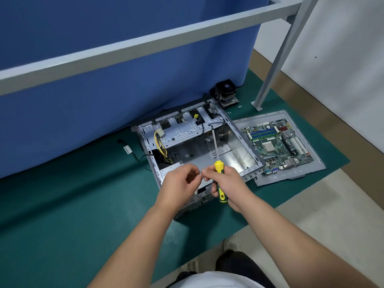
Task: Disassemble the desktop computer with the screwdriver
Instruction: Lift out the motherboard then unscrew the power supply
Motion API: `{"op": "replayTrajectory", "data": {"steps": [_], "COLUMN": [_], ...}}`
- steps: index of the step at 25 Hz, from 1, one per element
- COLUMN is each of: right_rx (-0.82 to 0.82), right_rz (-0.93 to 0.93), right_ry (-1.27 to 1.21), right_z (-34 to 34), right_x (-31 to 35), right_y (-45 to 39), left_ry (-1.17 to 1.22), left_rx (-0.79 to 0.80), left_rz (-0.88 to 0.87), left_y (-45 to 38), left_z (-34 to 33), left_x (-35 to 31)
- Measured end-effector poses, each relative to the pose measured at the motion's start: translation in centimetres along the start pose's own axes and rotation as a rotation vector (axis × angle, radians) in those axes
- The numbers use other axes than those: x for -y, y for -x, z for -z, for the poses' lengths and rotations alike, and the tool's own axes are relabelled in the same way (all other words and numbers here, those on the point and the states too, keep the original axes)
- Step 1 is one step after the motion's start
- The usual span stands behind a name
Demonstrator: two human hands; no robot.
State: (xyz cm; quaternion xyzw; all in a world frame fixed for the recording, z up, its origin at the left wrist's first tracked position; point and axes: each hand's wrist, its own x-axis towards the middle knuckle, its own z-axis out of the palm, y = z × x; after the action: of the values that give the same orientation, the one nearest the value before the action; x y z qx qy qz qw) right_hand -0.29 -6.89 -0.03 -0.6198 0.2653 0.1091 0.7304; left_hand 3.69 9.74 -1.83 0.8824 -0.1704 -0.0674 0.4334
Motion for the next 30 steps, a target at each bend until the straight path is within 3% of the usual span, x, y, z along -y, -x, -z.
{"op": "replayTrajectory", "data": {"steps": [5, 12, 15, 21, 27, 30], "right_rx": [0.064, 0.064, -0.064, -0.332, -0.484, -0.523], "right_rz": [-0.07, -0.099, -0.011, 0.099, 0.006, 0.002], "right_ry": [0.048, 0.117, 0.22, 0.604, 0.949, 0.971], "right_z": [2.7, 9.1, 13.5, 21.2, 23.0, 23.7], "right_x": [2.6, 8.2, 11.1, 13.2, 11.1, 9.6], "right_y": [-4.3, -13.3, -19.2, -33.1, -43.2, -45.2], "left_ry": [-0.142, -0.244, -0.357, -0.652, -0.804, -0.783], "left_rx": [0.086, 0.165, 0.171, 0.267, -0.015, -0.104], "left_rz": [-0.189, -0.213, -0.233, 0.029, -0.109, -0.151], "left_y": [-5.1, -16.4, -22.5, -30.5, -29.3, -29.3], "left_z": [-0.8, -4.6, -6.4, -8.9, -11.2, -11.8], "left_x": [-0.6, -3.5, -3.5, -0.7, 1.6, 2.1]}}
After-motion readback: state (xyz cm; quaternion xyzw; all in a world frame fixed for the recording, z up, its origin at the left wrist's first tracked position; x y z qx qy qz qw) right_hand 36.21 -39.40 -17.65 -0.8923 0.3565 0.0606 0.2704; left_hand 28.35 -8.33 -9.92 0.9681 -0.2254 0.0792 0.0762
